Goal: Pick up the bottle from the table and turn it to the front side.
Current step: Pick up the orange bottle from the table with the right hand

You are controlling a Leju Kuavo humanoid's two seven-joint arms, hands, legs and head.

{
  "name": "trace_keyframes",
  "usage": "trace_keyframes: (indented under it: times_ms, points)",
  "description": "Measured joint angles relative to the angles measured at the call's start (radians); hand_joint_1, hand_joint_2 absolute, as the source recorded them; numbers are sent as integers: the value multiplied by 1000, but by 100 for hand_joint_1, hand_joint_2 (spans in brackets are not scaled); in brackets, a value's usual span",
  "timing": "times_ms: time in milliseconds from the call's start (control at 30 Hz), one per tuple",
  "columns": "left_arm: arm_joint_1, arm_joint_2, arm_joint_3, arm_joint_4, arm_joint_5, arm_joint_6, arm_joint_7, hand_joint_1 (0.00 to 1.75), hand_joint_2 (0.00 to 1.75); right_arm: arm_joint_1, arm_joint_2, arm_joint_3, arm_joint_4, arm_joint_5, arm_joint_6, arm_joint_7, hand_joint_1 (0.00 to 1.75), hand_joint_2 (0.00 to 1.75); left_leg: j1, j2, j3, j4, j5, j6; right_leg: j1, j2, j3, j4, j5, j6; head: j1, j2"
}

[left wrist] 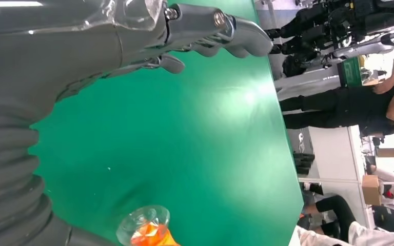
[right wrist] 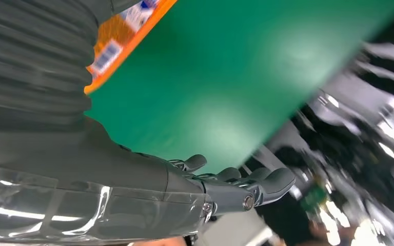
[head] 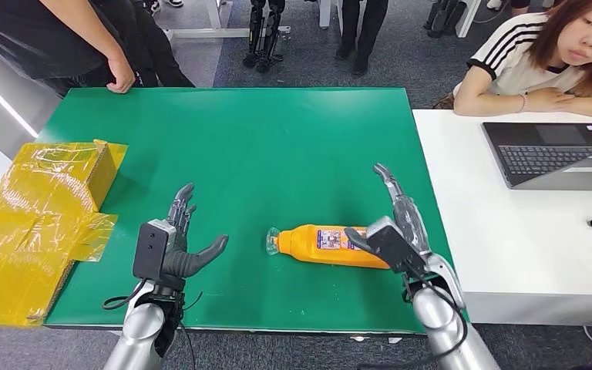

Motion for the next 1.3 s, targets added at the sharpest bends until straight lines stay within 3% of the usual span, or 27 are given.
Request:
trace_keyframes:
  times_ms: [167, 300, 500, 767, 1133, 1300]
  points:
    - [-25, -1, -5, 5, -2, -16, 5, 0, 175, -216, -52, 77, 232, 79, 232, 94, 0, 175, 0, 0, 0, 1, 2, 1, 0, 0, 0, 0, 2, 1, 0, 0]
    - [-32, -1, -5, 9, -2, -33, 21, 0, 175, -316, -81, 189, 350, 148, 372, 151, 0, 175, 0, -1, 0, 1, 3, 1, 0, -1, 0, 0, 2, 1, 0, 0]
    - [-49, -2, -6, 14, -8, -47, 38, 0, 175, -407, -95, 311, 461, 146, 431, 171, 0, 175, 0, 0, 0, 1, 3, 1, 0, 0, 0, 0, 2, 1, 0, 0]
    - [-59, -3, -6, 20, -8, -57, 43, 0, 175, -454, -95, 369, 525, 123, 455, 169, 0, 175, 0, 0, 1, 1, 3, 1, 0, 1, 0, 0, 3, 1, 0, 0]
    - [-82, -8, -19, 28, 77, -156, 76, 0, 175, -528, -106, 483, 551, -5, 661, 199, 0, 175, 0, 0, 0, 2, 4, 2, 0, 0, 0, 0, 4, 1, 0, 0]
    - [-82, -8, -27, 19, 94, -176, 87, 0, 175, -577, -121, 555, 539, -85, 706, 215, 0, 175, 0, 0, 0, 2, 4, 2, 0, 0, 0, 0, 4, 1, 0, 0]
